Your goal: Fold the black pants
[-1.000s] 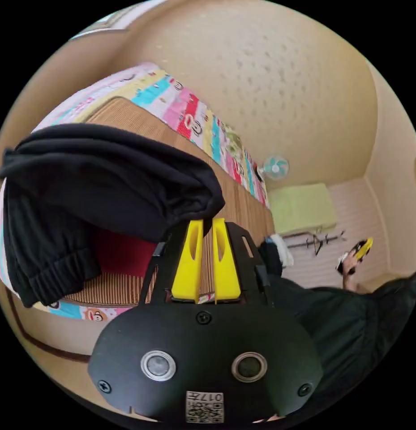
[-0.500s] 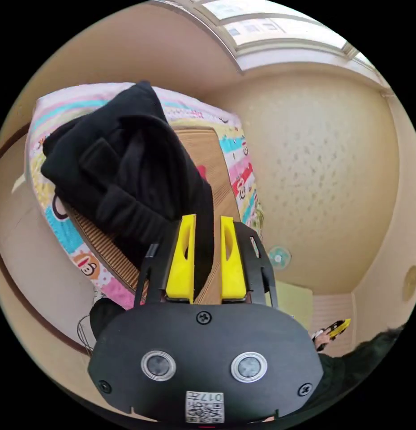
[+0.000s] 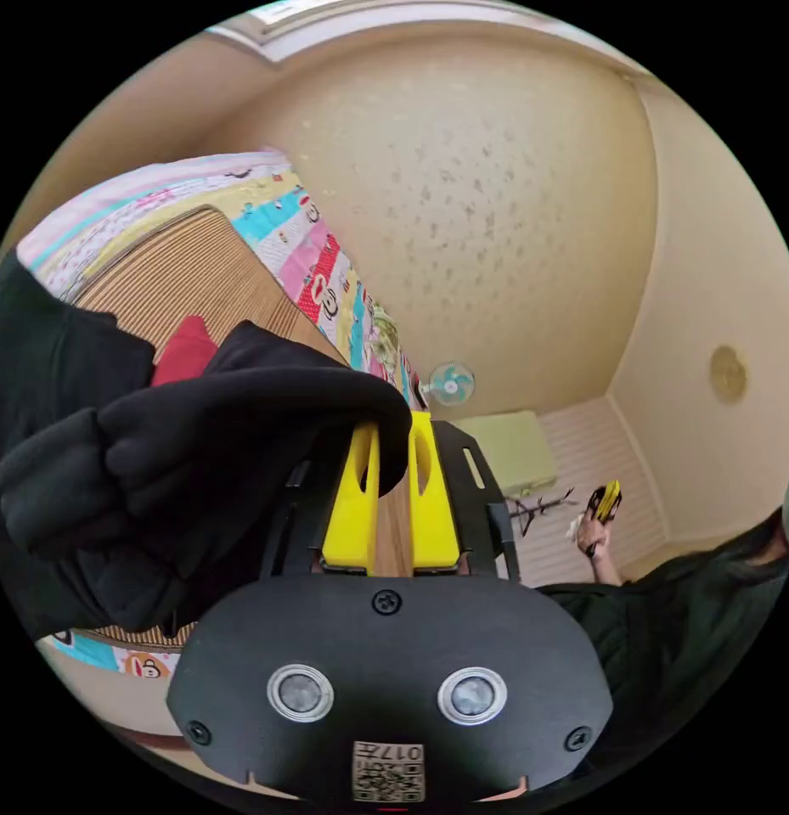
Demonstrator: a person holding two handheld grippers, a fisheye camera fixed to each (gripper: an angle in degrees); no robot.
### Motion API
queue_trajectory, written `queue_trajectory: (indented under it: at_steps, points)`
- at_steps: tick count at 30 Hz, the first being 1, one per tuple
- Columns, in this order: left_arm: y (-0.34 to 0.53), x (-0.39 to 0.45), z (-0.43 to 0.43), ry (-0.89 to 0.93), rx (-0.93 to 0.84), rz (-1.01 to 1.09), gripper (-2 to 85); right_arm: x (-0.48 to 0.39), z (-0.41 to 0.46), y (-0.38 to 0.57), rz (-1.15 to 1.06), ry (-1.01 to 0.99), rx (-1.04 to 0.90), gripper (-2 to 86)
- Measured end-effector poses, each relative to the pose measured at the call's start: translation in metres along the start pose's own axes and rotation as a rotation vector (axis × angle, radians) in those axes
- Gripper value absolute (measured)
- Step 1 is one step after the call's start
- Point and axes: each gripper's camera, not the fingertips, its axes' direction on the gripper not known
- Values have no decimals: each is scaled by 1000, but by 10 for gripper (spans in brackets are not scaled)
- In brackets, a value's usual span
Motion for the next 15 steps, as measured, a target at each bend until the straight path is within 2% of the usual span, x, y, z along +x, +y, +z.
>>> queue_trajectory:
  at_steps: [2,4,6,8,9,11,13,15]
  points:
    - [27,53,42,37,-96,121,54,16,57,-25,32,29,-186,77]
    - [58,94,82,84,-208,212,53,30,98,-41,34,42,-266,112]
    - [103,138,133,87,-368,349,53,45,136,-54,21,152,-338,128]
    - [135,153,165,65,-447,369,52,92,186,-61,158,389,-553,139]
    - [154,153,185,57,-497,339,52,108,199,-57,195,408,-626,143]
    - [183,153,211,52,-572,325,52,171,233,-18,410,368,-868,158]
    - [212,156,235,57,-656,342,52,192,247,14,493,310,-961,160]
    - [251,166,258,-4,-762,408,52,203,243,38,570,314,-947,141]
